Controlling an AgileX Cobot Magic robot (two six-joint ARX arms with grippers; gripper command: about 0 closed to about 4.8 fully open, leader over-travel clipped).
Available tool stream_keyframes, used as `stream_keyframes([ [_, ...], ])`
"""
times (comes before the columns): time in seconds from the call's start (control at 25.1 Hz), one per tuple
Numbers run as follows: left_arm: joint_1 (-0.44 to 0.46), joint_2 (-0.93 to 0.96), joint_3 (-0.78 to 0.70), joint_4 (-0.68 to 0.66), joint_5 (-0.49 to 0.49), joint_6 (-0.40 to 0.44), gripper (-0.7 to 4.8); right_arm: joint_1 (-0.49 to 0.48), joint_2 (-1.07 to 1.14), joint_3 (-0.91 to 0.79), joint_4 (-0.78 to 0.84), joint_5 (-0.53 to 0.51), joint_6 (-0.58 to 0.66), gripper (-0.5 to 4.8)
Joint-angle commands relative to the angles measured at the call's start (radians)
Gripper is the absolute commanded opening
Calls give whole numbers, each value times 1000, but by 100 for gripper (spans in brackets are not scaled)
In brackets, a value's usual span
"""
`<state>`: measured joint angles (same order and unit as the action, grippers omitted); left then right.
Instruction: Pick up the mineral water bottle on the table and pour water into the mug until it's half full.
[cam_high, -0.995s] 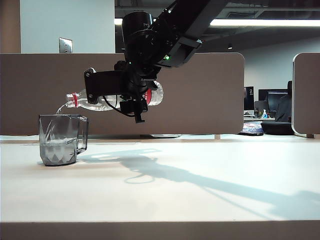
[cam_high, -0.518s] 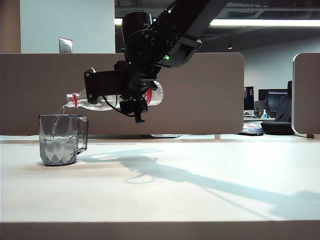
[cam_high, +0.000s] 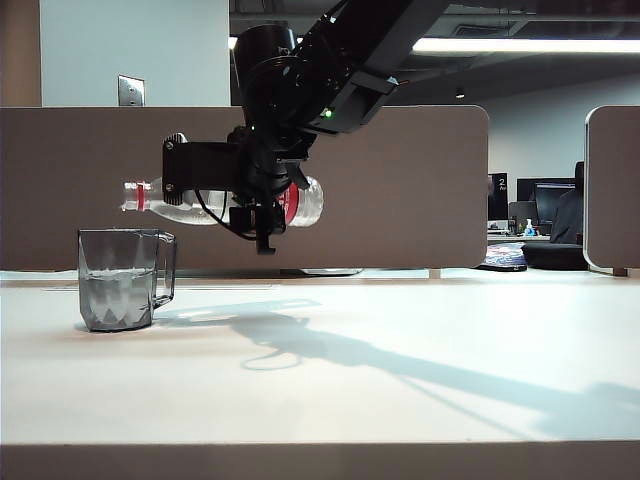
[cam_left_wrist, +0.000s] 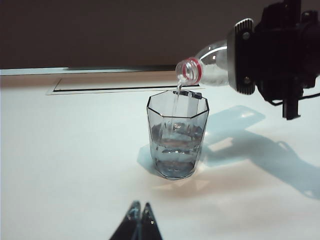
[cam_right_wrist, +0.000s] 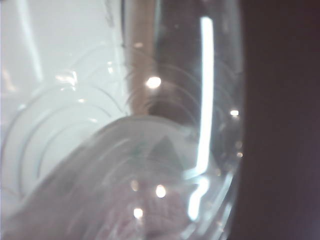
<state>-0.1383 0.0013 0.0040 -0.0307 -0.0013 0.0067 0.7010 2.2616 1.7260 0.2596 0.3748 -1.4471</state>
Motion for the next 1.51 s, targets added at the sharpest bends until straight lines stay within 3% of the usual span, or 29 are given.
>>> stream_keyframes([
  [0.04,0,0,3,10,2,0,-5,6,-15,9,21,8,94,269],
  [0.24,0,0,3,10,2,0,-5,5,-17,9,17,76,323,252],
  [0.4,0,0,3,9,2,0,-5,4,-32,9,-43,60,491,252],
  [0.6,0,0,3,9,3,0,-5,2,-71,8,-157,-37,792,252],
  [0.8,0,0,3,10,2,0,-5,0,-97,8,-233,-183,979,251],
  [1.19,0,0,3,9,2,0,-5,-50,-109,-2,-284,-368,1223,251],
  [1.39,0,0,3,10,2,0,-5,-83,-172,-161,-145,-422,1297,250],
  [1.51,0,0,3,10,2,0,-5,-100,-226,-332,95,-492,1352,241],
])
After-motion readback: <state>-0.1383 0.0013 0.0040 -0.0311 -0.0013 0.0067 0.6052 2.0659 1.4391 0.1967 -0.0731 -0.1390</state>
